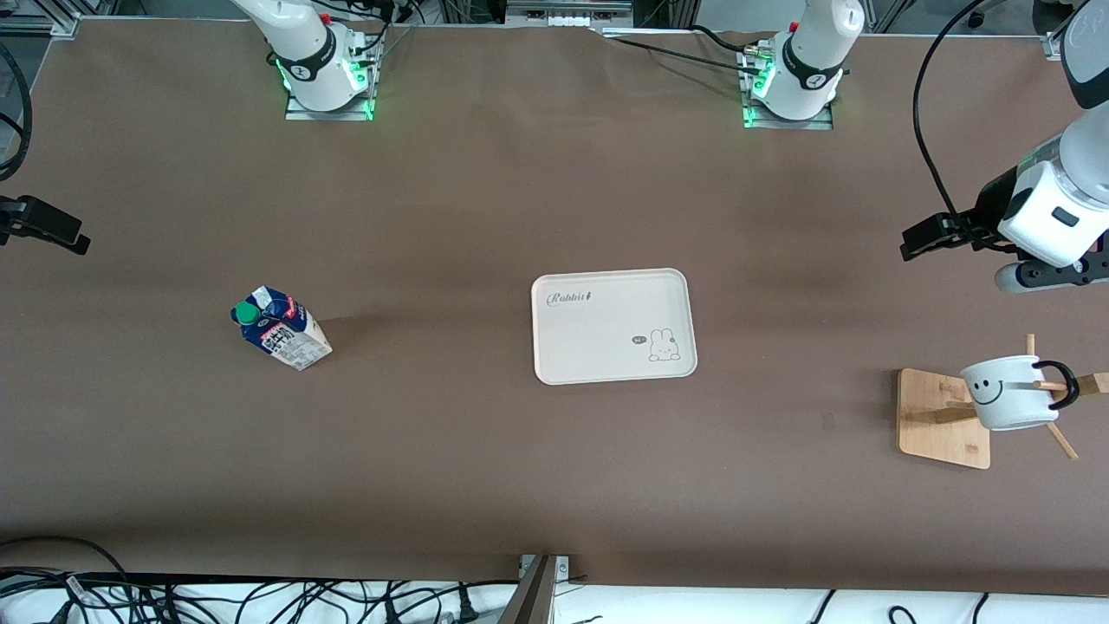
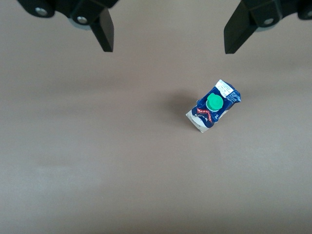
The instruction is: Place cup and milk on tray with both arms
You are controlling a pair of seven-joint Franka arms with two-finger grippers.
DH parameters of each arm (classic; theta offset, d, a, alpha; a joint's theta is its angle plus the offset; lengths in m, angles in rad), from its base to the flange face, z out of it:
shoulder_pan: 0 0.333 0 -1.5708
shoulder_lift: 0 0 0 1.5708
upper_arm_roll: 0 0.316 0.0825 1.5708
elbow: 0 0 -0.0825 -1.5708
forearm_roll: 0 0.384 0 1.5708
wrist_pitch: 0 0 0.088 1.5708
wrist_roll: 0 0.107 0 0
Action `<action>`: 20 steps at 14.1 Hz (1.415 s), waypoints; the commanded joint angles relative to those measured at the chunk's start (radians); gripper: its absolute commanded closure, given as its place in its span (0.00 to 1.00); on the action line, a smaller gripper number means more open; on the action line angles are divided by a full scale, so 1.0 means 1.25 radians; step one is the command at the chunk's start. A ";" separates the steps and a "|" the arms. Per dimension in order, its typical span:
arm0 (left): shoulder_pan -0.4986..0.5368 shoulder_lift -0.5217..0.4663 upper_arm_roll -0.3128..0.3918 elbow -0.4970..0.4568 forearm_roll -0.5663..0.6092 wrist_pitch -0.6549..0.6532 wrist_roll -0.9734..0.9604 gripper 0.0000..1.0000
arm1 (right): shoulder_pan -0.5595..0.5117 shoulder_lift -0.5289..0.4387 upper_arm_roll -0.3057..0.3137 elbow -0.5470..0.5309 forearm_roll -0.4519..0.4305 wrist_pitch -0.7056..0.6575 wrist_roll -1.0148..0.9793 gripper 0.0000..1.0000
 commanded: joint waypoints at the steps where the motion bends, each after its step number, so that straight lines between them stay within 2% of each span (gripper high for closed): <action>1: 0.000 -0.005 0.001 0.006 0.002 0.000 -0.001 0.00 | -0.005 -0.009 0.003 -0.010 0.009 -0.003 -0.003 0.00; 20: 0.000 -0.005 0.001 0.006 0.002 0.000 -0.004 0.00 | -0.004 -0.004 0.009 0.002 0.007 -0.062 -0.015 0.00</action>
